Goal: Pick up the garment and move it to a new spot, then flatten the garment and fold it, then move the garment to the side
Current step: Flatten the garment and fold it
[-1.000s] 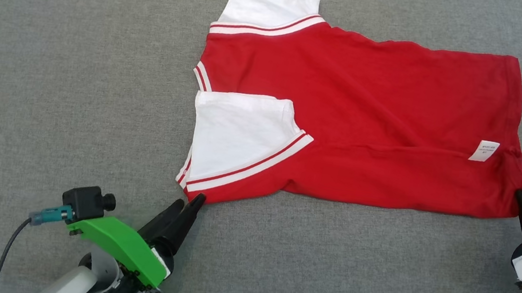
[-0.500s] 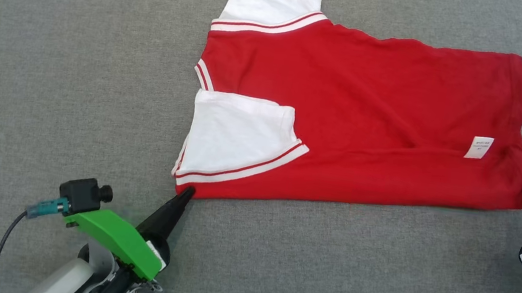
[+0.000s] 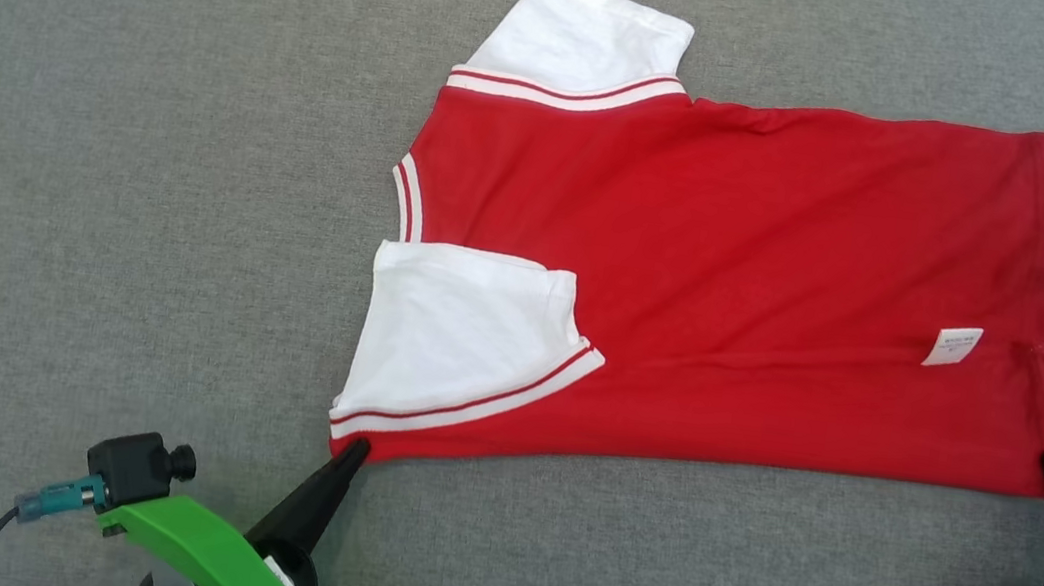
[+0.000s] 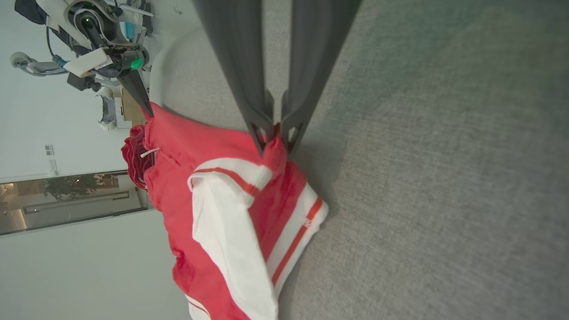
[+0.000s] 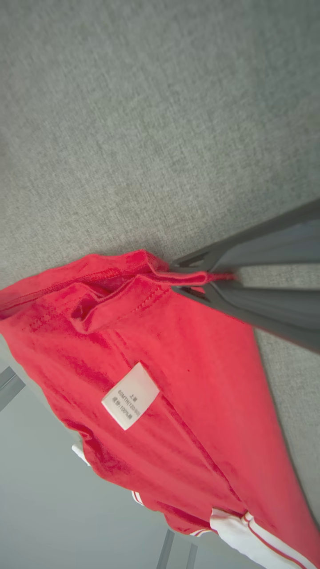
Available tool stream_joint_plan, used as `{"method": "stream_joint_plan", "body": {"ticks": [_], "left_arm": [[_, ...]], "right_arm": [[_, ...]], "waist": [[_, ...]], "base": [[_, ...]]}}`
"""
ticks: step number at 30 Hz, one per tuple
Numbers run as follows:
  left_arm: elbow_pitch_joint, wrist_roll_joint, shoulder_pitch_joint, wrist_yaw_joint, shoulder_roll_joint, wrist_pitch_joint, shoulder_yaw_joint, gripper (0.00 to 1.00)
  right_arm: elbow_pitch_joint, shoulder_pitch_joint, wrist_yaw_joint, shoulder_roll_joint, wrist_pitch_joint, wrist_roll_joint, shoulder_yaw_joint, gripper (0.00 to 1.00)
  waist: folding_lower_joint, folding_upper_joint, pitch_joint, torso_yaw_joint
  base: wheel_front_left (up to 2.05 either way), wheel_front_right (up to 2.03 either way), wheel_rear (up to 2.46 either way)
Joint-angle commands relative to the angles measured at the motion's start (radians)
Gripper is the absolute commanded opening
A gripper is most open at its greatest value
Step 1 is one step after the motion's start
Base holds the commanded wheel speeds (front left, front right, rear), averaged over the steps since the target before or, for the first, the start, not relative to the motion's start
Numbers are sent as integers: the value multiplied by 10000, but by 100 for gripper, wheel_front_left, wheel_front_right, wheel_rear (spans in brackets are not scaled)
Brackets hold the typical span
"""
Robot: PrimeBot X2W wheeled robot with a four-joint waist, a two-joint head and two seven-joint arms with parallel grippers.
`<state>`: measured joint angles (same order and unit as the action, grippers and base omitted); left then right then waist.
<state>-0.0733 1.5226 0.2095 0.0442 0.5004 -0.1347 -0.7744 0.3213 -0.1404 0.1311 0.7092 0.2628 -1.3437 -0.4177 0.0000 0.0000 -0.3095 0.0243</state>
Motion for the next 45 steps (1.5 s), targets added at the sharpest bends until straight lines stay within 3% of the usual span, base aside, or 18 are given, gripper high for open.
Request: {"method": "stream_joint_plan", "body": {"ticks": [1, 9, 17, 18, 19, 20, 21, 26, 35, 39, 45], "left_arm": [[122, 90, -236, -95, 124, -110, 47, 0], [813, 94, -916, -446, 268, -216, -123, 0], [1179, 312, -1306, -850, 409, 56, -268, 0], [1184, 318, -1324, -886, 430, 70, -265, 0], [1167, 325, -1340, -929, 447, 65, -258, 0], [1132, 299, -1351, -989, 465, 7, -220, 18], [1106, 238, -1337, -1056, 490, -62, -168, 98], [1261, 75, -1065, -1234, 714, -171, 68, 100], [1691, -878, 1482, -1953, 1977, 496, 988, 100], [1214, -1457, 3449, -1928, 2055, 1412, 930, 100], [-625, -2051, 6427, -1619, 1614, 3453, 365, 100]], "right_arm": [[-167, 330, -10, 110, 35, -16, 146, 0], [-1115, 2007, -10, 431, 35, -51, 994, 0], [-1381, 2717, -10, 522, 35, 116, 1126, 0], [-1335, 2710, -10, 513, 35, 174, 1102, 11], [-1290, 2666, -10, 472, 35, 248, 1113, 43], [-1238, 2592, -10, 397, 35, 273, 1207, 100], [-1197, 2525, -12, 339, 35, 306, 1299, 100], [-1259, 2441, -8, 112, 35, 777, 1895, 100], [-1950, 1903, -8, -790, 34, 2892, 3215, 100], [-2238, 1231, -8, -1320, 34, 4068, 3324, 100], [-2510, 260, -8, -2182, 35, 5076, 2921, 100]], "waist": [[0, 0, -13, 64], [0, 0, 75, 144], [0, 0, 202, 146], [0, 0, 230, 144], [0, 0, 266, 135], [0, 0, 299, 124], [0, 0, 335, 111], [0, 0, 413, 33], [0, 0, 12, -416], [0, 0, -409, -827], [0, 0, -992, -1598]], "base": [[0, 0, 0], [0, 0, 0], [0, 0, 0], [0, 0, 0], [0, 0, 0], [0, 0, 0], [0, 0, 0], [0, 0, 0], [0, 0, 0], [0, 0, 0], [0, 0, 0]]}}
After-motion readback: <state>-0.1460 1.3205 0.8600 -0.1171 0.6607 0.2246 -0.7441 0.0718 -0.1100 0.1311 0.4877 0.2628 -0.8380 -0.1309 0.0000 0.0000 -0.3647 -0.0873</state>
